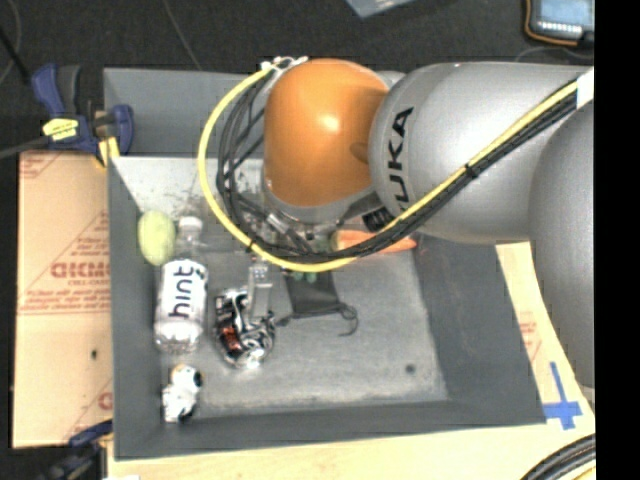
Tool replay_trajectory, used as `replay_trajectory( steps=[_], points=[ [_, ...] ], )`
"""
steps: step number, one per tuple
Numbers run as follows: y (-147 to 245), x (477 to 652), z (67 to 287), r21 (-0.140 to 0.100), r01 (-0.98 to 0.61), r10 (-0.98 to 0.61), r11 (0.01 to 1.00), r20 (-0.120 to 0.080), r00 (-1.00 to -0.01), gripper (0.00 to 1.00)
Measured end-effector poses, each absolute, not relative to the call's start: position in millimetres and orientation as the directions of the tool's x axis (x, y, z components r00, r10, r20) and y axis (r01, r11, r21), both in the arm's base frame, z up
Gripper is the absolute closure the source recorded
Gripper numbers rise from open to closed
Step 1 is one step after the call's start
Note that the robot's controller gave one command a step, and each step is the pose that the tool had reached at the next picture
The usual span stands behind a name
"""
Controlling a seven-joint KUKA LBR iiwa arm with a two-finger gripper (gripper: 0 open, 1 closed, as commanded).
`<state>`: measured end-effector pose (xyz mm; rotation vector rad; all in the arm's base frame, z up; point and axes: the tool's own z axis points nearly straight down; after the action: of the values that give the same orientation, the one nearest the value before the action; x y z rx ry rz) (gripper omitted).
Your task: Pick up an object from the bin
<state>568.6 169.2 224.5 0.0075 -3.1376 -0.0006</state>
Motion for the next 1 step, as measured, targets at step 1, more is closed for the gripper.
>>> replay_trajectory(
  steps=[1],
  points=[
    [167.9, 569.0, 228.9, 0.001, -0.001, -0.001, 1.000, -0.001, -1.000, 0.00]
  ],
)
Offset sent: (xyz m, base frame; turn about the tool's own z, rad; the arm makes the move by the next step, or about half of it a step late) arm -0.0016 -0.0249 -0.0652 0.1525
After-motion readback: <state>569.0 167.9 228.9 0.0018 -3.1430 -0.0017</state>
